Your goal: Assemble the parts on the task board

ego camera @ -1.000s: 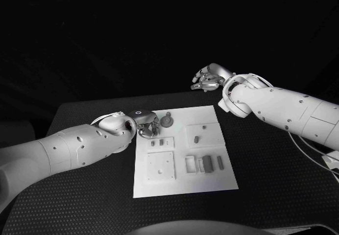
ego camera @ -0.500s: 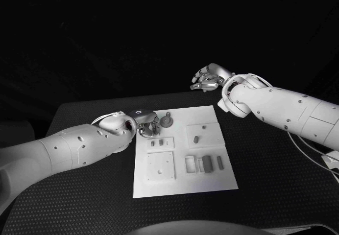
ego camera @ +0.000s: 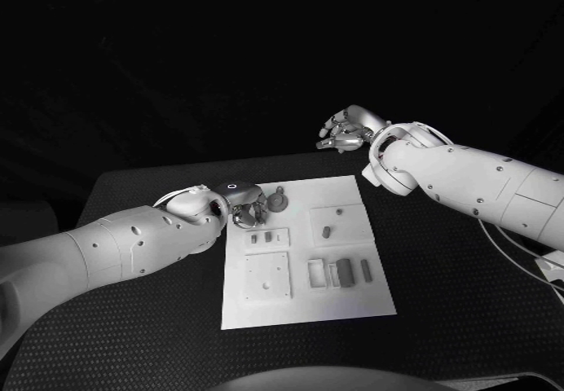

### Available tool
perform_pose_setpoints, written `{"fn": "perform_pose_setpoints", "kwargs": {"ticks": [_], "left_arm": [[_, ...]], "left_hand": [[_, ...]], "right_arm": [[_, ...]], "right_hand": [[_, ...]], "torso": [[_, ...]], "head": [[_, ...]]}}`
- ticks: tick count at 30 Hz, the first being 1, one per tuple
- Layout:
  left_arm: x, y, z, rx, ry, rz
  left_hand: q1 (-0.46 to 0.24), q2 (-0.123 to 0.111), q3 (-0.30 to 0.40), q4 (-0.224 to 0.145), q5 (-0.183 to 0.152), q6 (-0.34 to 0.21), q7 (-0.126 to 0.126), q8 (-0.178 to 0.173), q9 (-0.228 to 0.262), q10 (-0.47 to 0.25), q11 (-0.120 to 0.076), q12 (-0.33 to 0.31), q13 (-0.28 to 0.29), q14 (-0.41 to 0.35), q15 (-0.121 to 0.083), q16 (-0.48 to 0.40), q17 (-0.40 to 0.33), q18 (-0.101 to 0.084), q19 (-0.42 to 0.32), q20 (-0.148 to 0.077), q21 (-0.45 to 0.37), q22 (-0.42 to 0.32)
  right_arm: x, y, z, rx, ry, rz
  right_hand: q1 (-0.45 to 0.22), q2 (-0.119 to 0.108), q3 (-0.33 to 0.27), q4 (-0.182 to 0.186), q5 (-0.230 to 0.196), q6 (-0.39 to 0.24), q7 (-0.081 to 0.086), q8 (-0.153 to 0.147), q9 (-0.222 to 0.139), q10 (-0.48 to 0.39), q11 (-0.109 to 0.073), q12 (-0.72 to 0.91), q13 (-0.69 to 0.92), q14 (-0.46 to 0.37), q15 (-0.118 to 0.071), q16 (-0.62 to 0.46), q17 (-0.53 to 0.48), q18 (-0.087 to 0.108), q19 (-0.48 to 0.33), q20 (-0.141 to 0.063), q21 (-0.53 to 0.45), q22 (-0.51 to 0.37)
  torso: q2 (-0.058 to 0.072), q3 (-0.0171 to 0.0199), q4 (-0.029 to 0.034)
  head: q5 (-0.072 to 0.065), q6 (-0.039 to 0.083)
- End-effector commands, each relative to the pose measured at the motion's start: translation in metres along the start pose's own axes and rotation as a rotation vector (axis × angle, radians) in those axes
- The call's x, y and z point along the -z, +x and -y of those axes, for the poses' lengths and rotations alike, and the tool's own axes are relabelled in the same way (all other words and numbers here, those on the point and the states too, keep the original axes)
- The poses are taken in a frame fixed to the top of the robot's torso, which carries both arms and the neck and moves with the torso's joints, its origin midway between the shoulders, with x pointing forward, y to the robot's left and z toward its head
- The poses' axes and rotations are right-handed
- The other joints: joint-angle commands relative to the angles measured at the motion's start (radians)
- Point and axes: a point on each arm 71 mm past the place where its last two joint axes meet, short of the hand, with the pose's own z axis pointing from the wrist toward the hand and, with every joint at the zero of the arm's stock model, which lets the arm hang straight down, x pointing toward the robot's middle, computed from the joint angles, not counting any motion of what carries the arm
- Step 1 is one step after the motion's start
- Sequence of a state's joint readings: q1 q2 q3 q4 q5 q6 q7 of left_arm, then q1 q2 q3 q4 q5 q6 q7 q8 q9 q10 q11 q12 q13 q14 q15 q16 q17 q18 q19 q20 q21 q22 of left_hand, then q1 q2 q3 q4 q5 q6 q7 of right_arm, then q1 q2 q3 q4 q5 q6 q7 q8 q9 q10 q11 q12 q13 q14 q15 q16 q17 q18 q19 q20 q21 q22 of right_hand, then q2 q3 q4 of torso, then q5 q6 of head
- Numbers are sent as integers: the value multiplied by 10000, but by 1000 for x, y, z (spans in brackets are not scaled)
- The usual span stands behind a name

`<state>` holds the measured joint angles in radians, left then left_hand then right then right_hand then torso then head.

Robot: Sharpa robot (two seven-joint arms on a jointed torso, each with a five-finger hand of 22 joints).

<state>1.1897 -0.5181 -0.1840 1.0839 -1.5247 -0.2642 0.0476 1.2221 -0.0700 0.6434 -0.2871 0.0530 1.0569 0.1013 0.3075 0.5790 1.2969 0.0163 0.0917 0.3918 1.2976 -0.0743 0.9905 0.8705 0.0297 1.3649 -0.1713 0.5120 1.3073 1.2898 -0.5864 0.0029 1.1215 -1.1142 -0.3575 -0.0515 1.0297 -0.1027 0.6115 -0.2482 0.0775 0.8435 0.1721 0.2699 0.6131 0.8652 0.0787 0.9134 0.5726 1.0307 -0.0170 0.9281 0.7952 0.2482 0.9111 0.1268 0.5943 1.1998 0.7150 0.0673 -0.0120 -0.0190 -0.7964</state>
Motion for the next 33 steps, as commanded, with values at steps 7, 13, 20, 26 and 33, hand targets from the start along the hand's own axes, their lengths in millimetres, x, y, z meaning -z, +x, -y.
{"fn": "perform_pose_setpoints", "kwargs": {"ticks": [7, 13, 20, 26, 33], "left_arm": [[-3, 0, 5, 36, 149, -21], [-4, 1, 4, 31, 7, -108], [-4, 6, 2, -181, -231, -881], [-6, 8, 3, -305, -318, -1125], [-8, 14, 3, -270, -370, -1035]], "left_hand": [[0, 79, 86, -1, 35, 73, 1, 33, 11, 246, 151, 23, 12, -7, -63, 46, -16, 962, 22, -57, 51, 243], [2, 82, 90, -2, 36, 73, 1, 31, 12, 247, 151, 21, 14, -8, -63, 49, -18, 962, 21, -58, 54, 242], [4, 86, 96, -6, 37, 68, 2, 26, 12, 240, 153, 12, 14, -15, -62, 53, -22, 960, 16, -58, 59, 243], [1, 92, 98, -7, 36, 66, 3, 24, 13, 237, 155, 6, 15, -21, -60, 56, -23, 958, 9, -57, 62, 244], [-3, 99, 98, -8, 36, 65, 4, 21, 13, 234, 157, 0, 17, -28, -58, 63, -25, 955, 1, -56, 67, 245]], "right_arm": [[0, 1, -2, 6, -116, -72], [0, 1, -1, 9, -104, -105], [0, 1, -1, 11, -102, -106], [0, 1, -1, 10, -100, -103], [0, 1, -1, 8, -111, -105]], "right_hand": [[36, 64, -51, 10, 21, -25, 68, 2, -16, 19, -15, -33, -16, 85, 5, -49, 20, 136, -5, 36, -67, 11], [35, 65, -53, 10, 21, -25, 69, 3, -17, 19, -15, -32, -20, 87, 5, -56, 26, 136, -5, 37, -71, 12], [35, 65, -55, 9, 21, -25, 69, 3, -18, 19, -14, -31, -23, 89, 5, -61, 31, 136, -4, 37, -73, 14], [34, 64, -56, 9, 20, -26, 69, 3, -18, 18, -14, -31, -26, 90, 6, -65, 35, 136, -4, 38, -76, 15], [32, 65, -58, 10, 20, -26, 70, 3, -19, 17, -13, -30, -30, 91, 6, -72, 42, 136, -4, 39, -79, 16]], "torso": [[2, 0, 2], [7, 0, -5], [2, 4, 2], [10, -2, 1], [18, -4, -8]], "head": [[-9, 4], [-16, 8], [-30, -17], [-31, -22], [-54, -32]]}}
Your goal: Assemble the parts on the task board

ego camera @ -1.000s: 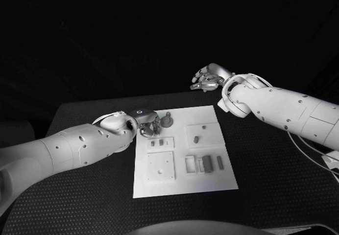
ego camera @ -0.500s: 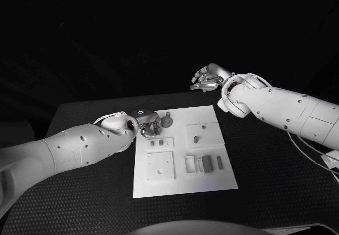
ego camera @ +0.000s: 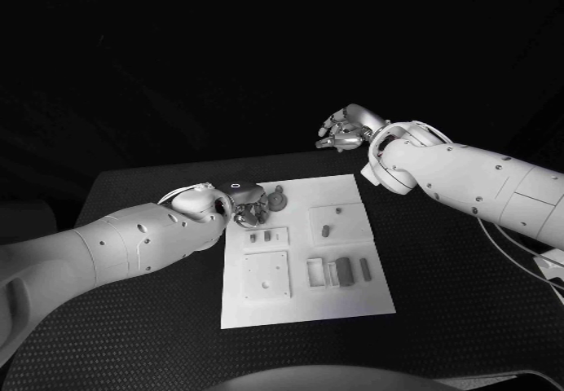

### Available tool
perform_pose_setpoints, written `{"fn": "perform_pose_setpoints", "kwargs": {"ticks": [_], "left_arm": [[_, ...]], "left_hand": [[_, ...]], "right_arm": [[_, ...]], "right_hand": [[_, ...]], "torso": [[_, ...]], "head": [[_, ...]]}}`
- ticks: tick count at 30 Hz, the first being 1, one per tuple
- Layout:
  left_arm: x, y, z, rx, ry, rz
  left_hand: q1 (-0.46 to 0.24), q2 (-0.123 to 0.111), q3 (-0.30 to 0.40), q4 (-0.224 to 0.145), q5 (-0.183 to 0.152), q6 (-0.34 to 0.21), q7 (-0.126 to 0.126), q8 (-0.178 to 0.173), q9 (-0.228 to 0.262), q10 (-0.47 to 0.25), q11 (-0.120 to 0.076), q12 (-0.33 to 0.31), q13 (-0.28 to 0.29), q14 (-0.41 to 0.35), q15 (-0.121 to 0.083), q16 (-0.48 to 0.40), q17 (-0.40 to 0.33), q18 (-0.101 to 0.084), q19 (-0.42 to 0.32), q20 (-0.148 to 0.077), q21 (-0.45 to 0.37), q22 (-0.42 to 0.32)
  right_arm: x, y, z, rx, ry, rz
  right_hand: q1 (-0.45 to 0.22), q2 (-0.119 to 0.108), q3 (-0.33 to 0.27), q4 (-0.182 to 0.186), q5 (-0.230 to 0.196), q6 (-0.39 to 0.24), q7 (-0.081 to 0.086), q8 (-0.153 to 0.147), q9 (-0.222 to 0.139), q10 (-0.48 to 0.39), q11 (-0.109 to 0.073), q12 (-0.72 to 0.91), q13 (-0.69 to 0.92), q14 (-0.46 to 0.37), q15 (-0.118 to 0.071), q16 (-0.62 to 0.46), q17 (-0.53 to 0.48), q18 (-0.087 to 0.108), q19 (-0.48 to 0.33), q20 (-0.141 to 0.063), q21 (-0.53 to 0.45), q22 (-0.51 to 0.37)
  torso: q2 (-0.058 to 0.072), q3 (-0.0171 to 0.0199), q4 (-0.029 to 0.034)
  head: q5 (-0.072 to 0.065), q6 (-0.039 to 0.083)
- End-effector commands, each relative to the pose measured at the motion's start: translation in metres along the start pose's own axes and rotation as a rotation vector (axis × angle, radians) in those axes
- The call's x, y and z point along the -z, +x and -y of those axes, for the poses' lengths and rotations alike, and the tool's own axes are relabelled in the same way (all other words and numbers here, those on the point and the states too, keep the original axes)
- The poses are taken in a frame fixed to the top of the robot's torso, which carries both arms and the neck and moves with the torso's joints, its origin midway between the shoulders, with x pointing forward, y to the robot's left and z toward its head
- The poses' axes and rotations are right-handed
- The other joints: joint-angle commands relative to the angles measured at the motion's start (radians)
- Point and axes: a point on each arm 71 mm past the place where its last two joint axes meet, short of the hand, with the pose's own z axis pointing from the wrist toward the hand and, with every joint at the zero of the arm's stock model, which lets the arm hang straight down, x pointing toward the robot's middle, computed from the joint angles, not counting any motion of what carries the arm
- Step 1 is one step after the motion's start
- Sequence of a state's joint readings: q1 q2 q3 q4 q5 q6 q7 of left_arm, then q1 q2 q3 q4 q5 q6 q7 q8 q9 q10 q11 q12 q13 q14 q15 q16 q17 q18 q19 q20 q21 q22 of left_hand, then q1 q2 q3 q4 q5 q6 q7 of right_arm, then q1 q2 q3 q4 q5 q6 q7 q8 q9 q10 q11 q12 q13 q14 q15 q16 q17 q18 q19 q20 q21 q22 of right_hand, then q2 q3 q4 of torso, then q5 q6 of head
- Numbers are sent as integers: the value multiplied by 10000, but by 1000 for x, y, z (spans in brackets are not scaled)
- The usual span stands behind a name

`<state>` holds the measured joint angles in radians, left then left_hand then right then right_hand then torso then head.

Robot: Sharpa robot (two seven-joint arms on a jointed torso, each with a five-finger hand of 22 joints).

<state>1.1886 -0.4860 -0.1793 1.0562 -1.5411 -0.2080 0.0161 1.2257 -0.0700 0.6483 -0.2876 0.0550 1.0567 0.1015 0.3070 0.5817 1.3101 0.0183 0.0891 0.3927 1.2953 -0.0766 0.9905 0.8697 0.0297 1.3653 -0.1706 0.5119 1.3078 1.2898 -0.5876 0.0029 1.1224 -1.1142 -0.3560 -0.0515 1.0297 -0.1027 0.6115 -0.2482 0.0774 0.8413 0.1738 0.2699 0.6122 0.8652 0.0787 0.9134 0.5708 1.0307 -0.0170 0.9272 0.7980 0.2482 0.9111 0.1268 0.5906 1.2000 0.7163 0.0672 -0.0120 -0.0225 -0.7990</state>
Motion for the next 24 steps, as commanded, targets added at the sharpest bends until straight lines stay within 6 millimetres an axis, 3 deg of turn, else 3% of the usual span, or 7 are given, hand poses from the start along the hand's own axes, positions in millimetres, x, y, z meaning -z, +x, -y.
{"fn": "perform_pose_setpoints", "kwargs": {"ticks": [1, 15, 24], "left_arm": [[0, 12, -1, -115, -144, -519], [1, 16, -2, 120, -130, -439], [3, 16, -6, 182, -254, -431]], "left_hand": [[-40, 98, 49, -3, 16, 67, 2, 25, -13, 102, 137, 26, 9, -6, -35, 64, -16, 955, -4, -63, 67, 241], [-58, 101, 45, -3, 15, 59, 6, 16, -12, 98, 142, 12, 14, -21, -31, 80, -20, 950, -21, -62, 80, 242], [-113, -77, -3, -2, 6, -298, 171, -191, -70, -250, 265, -191, -24, -299, 84, 31, -106, 929, -264, 20, 18, 222]], "right_arm": [[0, 1, -1, 7, -113, -90], [0, 1, -1, 9, -100, -90], [0, 0, 0, 10, -79, -84]], "right_hand": [[32, 65, -58, 10, 20, -5, 52, 3, -11, 17, -14, -30, -12, 92, 6, -64, 14, 136, -4, 39, -42, 14], [34, 68, -60, 9, 21, -5, 52, 4, -12, 16, -13, -26, -21, 96, 7, -77, 28, 136, -2, 39, -49, 18], [26, 59, -67, 12, 20, -8, 54, 3, -15, 14, -12, -25, -28, 97, 8, -90, 39, 136, -2, 41, -55, 21]], "torso": [[7, -4, -9], [-14, -4, 1], [-11, -2, 6]], "head": [[-19, -7], [-47, -55], [-55, -54]]}}
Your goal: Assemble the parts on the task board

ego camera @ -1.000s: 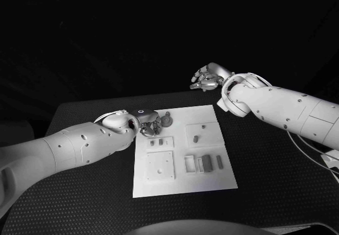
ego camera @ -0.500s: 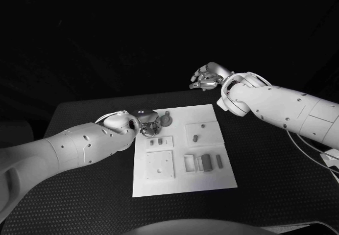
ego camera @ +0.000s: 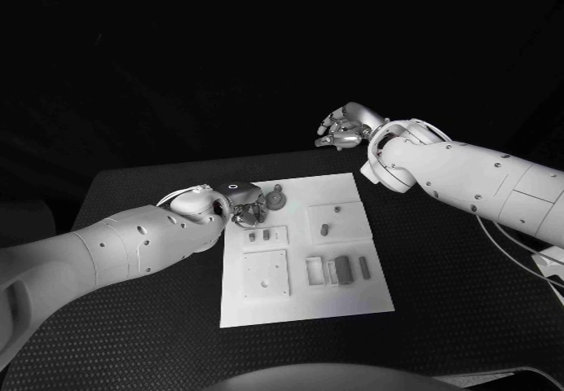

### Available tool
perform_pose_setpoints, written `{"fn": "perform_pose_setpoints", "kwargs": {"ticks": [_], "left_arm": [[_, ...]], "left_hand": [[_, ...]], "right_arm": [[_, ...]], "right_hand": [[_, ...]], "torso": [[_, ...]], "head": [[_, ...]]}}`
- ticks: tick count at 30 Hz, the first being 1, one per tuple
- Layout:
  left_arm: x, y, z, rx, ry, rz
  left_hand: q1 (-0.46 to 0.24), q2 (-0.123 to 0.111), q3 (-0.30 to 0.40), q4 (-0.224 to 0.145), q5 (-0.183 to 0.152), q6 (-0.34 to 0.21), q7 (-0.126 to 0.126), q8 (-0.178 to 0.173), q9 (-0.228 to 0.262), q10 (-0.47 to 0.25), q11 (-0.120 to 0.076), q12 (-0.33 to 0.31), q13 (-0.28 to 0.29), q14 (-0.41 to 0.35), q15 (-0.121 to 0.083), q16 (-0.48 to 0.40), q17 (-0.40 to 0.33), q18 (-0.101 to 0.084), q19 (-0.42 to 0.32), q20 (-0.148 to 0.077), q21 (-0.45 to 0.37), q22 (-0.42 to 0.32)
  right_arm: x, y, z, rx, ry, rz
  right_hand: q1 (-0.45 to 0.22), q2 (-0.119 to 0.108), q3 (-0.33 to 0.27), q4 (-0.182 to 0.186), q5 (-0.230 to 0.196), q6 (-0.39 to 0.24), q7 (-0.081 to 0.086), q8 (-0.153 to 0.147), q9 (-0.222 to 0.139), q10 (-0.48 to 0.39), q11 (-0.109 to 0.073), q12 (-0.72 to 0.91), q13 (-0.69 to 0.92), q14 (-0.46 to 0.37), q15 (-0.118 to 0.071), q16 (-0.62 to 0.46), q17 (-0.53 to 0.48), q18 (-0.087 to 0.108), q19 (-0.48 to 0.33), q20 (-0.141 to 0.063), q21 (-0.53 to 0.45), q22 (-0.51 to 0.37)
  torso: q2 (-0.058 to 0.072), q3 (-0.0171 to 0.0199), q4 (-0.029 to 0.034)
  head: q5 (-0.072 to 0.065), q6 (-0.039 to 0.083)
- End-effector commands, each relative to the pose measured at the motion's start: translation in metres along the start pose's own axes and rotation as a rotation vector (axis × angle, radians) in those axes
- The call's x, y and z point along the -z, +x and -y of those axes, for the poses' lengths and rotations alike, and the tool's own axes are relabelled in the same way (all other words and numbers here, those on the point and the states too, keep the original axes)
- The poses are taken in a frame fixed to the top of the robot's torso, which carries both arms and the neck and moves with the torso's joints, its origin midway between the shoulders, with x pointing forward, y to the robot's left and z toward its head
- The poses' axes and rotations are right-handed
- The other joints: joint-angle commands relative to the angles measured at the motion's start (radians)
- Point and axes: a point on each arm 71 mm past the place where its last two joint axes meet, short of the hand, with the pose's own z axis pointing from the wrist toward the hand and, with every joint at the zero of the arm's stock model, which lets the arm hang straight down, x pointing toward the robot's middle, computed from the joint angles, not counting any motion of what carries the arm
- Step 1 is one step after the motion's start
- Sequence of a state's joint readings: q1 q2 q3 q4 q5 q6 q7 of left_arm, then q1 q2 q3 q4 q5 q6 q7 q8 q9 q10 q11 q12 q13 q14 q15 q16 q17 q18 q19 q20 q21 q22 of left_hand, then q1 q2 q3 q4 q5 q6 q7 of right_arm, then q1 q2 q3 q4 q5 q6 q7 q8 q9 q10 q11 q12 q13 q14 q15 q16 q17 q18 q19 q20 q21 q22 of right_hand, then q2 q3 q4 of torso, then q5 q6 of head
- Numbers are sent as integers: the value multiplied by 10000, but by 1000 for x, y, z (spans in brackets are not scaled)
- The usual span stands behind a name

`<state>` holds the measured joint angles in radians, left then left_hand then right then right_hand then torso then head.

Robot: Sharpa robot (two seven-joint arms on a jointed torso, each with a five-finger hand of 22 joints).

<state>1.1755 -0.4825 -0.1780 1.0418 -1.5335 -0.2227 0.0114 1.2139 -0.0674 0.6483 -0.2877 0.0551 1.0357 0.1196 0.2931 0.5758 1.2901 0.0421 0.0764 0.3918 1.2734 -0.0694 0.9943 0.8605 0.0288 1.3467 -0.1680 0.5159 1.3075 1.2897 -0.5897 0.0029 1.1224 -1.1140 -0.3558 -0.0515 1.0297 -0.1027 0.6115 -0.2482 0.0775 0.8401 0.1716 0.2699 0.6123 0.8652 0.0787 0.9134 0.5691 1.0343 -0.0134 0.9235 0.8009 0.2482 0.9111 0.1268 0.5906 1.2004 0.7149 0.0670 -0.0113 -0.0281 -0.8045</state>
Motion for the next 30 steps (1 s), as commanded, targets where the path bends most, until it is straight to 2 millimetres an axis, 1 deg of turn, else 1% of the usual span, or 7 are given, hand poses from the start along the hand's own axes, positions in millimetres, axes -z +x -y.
{"fn": "perform_pose_setpoints", "kwargs": {"ticks": [1, 9, 10, 21, 28, 29, 30], "left_arm": [[3, 10, -4, 54, -110, -504], [4, 9, -9, 39, -215, -424], [4, 9, -9, 36, -228, -418], [7, 7, -17, 56, -416, -201], [16, 0, -36, 344, -827, 261], [17, -3, -39, 531, -921, 349], [19, -7, -43, 726, -1012, 417]], "left_hand": [[14, -127, -8, -1, 4, -130, 7, -74, -15, -92, 43, -77, -18, -104, 29, -5, -21, 941, -97, 8, -25, 224], [32, -159, -14, -3, 4, -175, 26, -96, -19, -139, 61, -85, -18, -130, 47, 5, -31, 950, -116, 24, -24, 226], [50, -255, -19, -5, 12, -444, 119, -244, -78, -320, 99, -145, -55, -168, 94, -3, -40, 957, -146, 49, -38, 221], [97, -342, -31, 3, 5, -727, 245, -376, -114, -498, 183, -100, -57, -238, 164, 39, -62, 1009, -189, 131, -35, 226], [101, -354, -34, 6, 5, -775, 256, -395, -116, -523, 192, -94, -53, -245, 173, 51, -67, 1021, -191, 143, -31, 227], [101, -354, -34, 6, 5, -775, 256, -395, -116, -523, 192, -94, -53, -245, 173, 51, -67, 1021, -191, 143, -31, 227], [4, -436, -59, 42, 10, -965, 319, -491, -151, -675, 248, -137, -80, -388, 234, -40, -114, 997, -316, 198, -106, 199]], "right_arm": [[0, 1, -1, 6, -89, -90], [0, 0, 0, 12, -54, -94], [0, 0, 0, 12, -52, -97], [0, 0, 1, 21, -30, -89], [1, 0, 4, 160, 19, -332], [1, 0, 4, 217, -7, -388], [2, 0, 5, 260, -6, -448]], "right_hand": [[25, 58, -68, 13, 19, 3, 77, 3, -16, 13, -11, -25, -12, 61, -28, -55, 12, 136, -2, 42, -57, 17], [19, 51, -73, 16, 20, -4, 79, -1, -20, 5, -9, -26, -24, 61, -25, -75, 28, 136, -6, 44, -69, 21], [20, 50, -73, 15, 21, -4, 79, -1, -20, 5, -8, -25, -25, 61, -25, -77, 29, 136, -6, 44, -70, 21], [31, 47, -71, 8, 22, -7, 80, -1, -23, 1, -8, -22, -34, 63, -24, -93, 45, 136, -7, 43, -79, 25], [144, 70, -42, -91, 25, -4, 82, 7, -33, -38, 3, -71, -120, 56, -13, -208, 119, 136, -26, 49, -135, 49], [154, 89, 26, -126, 21, 43, 63, 38, -52, 344, -21, -681, -584, 262, -48, -528, 130, 136, -77, 92, -233, 97], [158, 81, 37, -176, 18, 38, 65, 19, -127, 690, -30, -1292, -973, 417, -61, -792, 206, 136, -87, 97, -282, 183]], "torso": [[4, -3, -4], [4, -11, 2], [4, -10, 6], [5, -4, -7], [-2, -6, -4], [-8, -4, 1], [-13, -2, 3]], "head": [[4, -1], [3, -6], [2, -9], [13, -4], [11, 32], [4, 58], [-4, 77]]}}
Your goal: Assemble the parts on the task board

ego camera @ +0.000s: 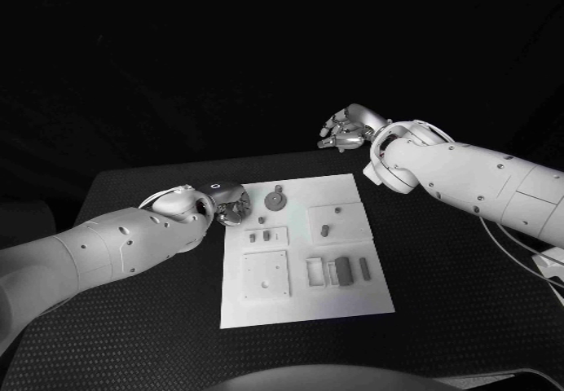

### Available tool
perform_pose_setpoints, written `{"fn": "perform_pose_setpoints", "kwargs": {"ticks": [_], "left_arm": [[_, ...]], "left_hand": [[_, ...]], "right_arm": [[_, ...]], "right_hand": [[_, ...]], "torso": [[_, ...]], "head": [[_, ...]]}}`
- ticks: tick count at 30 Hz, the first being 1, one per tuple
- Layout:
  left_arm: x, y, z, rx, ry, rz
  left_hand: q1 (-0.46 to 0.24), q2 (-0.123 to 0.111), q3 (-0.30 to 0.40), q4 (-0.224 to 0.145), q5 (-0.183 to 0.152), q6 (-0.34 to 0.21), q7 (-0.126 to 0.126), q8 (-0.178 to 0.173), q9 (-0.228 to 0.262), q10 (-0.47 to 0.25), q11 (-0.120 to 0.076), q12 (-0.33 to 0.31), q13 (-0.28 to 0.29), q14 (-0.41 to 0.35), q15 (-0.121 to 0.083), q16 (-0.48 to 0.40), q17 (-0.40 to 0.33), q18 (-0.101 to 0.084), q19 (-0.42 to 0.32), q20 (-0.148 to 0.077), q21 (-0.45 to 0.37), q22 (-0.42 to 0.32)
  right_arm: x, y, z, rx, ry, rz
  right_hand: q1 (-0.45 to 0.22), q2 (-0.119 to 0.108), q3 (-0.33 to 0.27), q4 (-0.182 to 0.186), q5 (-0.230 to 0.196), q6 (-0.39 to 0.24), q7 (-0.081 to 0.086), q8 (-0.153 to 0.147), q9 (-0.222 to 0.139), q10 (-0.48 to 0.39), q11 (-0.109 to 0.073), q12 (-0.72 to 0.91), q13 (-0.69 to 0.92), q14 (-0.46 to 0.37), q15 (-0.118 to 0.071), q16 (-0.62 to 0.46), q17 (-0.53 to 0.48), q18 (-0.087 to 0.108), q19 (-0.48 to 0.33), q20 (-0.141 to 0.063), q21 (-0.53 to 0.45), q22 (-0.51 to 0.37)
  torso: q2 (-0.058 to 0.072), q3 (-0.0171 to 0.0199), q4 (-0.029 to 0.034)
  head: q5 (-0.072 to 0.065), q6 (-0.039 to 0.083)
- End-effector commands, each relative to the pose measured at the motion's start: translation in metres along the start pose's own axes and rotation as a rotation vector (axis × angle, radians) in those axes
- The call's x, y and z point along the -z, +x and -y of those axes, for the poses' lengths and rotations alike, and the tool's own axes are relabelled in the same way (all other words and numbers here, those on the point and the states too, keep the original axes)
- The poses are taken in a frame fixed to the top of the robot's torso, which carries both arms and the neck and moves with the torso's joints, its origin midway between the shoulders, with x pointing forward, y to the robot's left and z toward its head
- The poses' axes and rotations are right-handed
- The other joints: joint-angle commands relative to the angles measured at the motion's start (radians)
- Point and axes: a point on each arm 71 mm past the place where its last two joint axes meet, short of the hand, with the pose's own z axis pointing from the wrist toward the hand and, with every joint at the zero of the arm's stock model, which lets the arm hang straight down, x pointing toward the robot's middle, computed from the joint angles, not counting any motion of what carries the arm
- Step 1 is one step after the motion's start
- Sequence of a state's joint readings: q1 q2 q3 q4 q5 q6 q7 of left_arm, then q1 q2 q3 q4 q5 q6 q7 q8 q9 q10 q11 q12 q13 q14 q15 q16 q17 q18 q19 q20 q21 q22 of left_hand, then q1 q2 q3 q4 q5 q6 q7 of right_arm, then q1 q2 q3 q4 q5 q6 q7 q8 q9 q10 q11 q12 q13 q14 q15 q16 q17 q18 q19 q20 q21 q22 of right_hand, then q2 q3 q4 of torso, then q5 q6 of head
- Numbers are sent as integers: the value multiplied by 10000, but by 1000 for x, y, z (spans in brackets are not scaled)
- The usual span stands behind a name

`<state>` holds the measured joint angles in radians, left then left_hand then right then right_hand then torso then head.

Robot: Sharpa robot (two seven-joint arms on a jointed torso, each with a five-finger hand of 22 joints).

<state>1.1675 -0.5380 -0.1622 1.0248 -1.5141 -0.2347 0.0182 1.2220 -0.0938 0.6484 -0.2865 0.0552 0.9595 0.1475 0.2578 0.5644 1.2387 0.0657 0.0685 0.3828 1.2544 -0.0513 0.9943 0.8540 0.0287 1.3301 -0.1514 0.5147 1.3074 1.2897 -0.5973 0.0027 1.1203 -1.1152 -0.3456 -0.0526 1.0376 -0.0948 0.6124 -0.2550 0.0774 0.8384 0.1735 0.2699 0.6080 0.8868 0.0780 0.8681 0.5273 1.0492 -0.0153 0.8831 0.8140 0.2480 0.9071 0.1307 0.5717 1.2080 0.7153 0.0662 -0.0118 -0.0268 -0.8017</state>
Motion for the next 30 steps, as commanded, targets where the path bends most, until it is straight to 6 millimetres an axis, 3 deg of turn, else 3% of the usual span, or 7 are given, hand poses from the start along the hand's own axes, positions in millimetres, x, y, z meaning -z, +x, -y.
{"fn": "perform_pose_setpoints", "kwargs": {"ticks": [1, 6, 14, 19, 23, 26, 30], "left_arm": [[4, -8, -10, 617, -374, 300], [16, -30, -31, 2975, -1111, 698], [42, -54, -52, 9616, -1515, 1385], [48, -60, -47, 10782, -900, 1615], [50, -60, -39, 10884, -553, 1540], [51, -61, -37, 10917, -378, 1582], [51, -61, -37, 10917, -381, 1601]], "left_hand": [[-91, -183, -64, 35, 10, -226, 48, -149, -40, -180, 20, -62, 7, -217, 61, -51, -56, 995, -166, 39, -104, 197], [-483, -238, -15, 210, 17, -359, 124, -125, 26, -540, 224, -19, -4, -1047, 281, -730, -458, 871, -1000, 312, -776, -63], [-1252, -36, -513, 326, 17, -575, 189, -14, 206, -716, 397, 69, 140, -1842, 495, -1961, -1227, 558, -1836, 553, -2060, -807], [-1496, 24, -901, 252, -10, -648, 202, 32, 272, -870, 449, 214, 184, -1995, 575, -2327, -1424, 467, -1971, 613, -2478, -1084], [-1569, 121, -1113, 73, -40, -607, 106, 104, 327, -978, 500, 329, 170, -2443, 754, -2899, -1685, 342, -2400, 766, -3005, -1400], [-1541, 193, -1138, 19, -35, -563, 6, 133, 336, -936, 487, 259, 64, -2596, 947, -3462, -1935, 325, -2595, 941, -3445, -1752], [-1509, 202, -1195, 11, -46, -531, -8, 148, 335, -856, 473, 238, 6, -2529, 976, -3675, -1999, 344, -2543, 985, -3596, -1895]], "right_arm": [[1, 2, 2, 227, -99, -454], [5, 2, 7, 924, -349, -1069], [17, 16, 20, 3609, -818, -2379], [28, 27, 32, 4986, -831, -2748], [38, 38, 37, 5655, -1062, -2731], [45, 46, 34, 5600, -1434, -2470], [51, 53, 33, 5800, -1749, -2404]], "right_hand": [[72, 10, 43, -129, 11, 64, 40, 11, -136, 764, -30, -1253, -800, 360, -57, -509, 136, 132, -143, 94, -164, 152], [220, -21, 264, -260, 19, -40, 122, -35, -330, 1273, 235, -3761, -2023, 46, 254, -1613, -185, 30, -845, 313, -787, 94], [464, -142, 155, -184, 21, -87, 29, 18, -553, 1556, 450, -5836, -2951, 809, 304, -1891, -32, 138, -249, 263, -804, 181], [448, -431, 84, 18, 24, 69, -83, 128, -597, 1927, 336, -6189, -3139, 1435, 165, -1561, 246, 138, 433, 1, -555, 289], [501, -638, 147, 174, 27, -91, -279, 24, -724, 1472, 470, -6743, -3449, 1782, 269, -1339, 413, 138, 838, -173, -407, 353], [859, -451, 272, 44, 18, -71, -416, 8, -779, 1620, 364, -6863, -3565, 2187, 159, -1122, 532, 138, 1226, -364, -263, 397], [1183, -190, 330, -215, 16, 536, -281, 288, -726, 2075, 252, -6822, -3610, 2419, 50, -912, 682, 138, 1474, -491, -168, 456]], "torso": [[-18, 10, 8], [-12, 1, 27], [-4, 8, 27], [-8, 5, 32], [-11, 1, 29], [-5, 2, 21], [-11, 11, 1]], "head": [[-20, 64], [-48, 167], [-211, 397], [-221, 440], [-161, 483], [-157, 494], [-127, 476]]}}
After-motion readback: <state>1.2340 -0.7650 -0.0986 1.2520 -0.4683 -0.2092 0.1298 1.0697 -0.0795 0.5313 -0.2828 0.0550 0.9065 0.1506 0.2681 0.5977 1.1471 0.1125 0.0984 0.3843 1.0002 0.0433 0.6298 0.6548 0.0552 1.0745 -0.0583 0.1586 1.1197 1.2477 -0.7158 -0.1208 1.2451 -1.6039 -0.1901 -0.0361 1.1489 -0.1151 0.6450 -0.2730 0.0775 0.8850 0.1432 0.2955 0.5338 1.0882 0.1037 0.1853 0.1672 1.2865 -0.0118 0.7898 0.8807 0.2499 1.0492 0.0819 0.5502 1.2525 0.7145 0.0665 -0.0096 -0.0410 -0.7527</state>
